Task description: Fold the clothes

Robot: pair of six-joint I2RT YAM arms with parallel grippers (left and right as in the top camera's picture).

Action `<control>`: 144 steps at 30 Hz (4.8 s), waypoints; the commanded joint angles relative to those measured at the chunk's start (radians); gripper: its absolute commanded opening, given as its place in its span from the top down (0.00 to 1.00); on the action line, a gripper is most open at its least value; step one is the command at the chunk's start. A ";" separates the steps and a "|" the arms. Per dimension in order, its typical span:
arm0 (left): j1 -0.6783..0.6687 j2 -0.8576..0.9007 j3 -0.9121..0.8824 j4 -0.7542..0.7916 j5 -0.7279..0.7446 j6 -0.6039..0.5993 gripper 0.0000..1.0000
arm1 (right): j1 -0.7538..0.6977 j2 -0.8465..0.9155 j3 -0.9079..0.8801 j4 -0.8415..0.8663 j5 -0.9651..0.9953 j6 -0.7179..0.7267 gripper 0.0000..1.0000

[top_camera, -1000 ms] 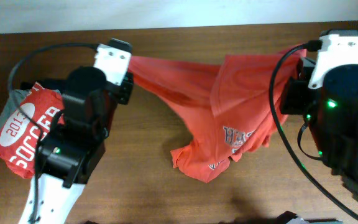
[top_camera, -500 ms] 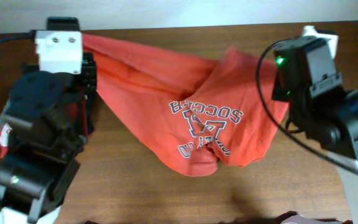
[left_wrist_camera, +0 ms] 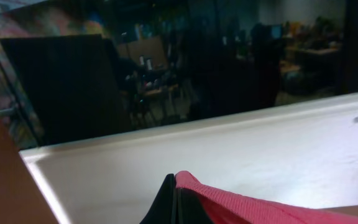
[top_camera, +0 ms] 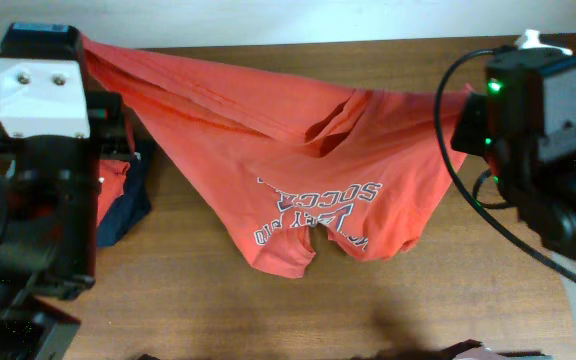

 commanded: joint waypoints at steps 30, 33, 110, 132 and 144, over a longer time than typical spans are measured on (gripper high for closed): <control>-0.050 -0.005 0.508 -0.140 -0.043 0.021 1.00 | -0.012 -0.364 0.145 0.092 -0.200 -0.085 0.96; -0.050 0.039 0.508 -0.159 -0.111 0.031 1.00 | -0.012 -0.351 0.144 0.068 -0.199 -0.084 0.96; 0.254 0.554 -0.296 -0.651 0.487 -0.517 0.30 | -0.411 0.026 -0.660 -0.005 -0.557 -0.049 0.14; 0.254 0.554 -0.733 -0.525 0.627 -0.544 0.30 | -0.410 0.026 -1.123 0.099 -0.749 -0.072 0.15; 0.254 0.554 -0.769 -0.311 0.624 -0.542 0.84 | -0.410 0.026 -1.123 0.827 -0.855 -0.083 0.96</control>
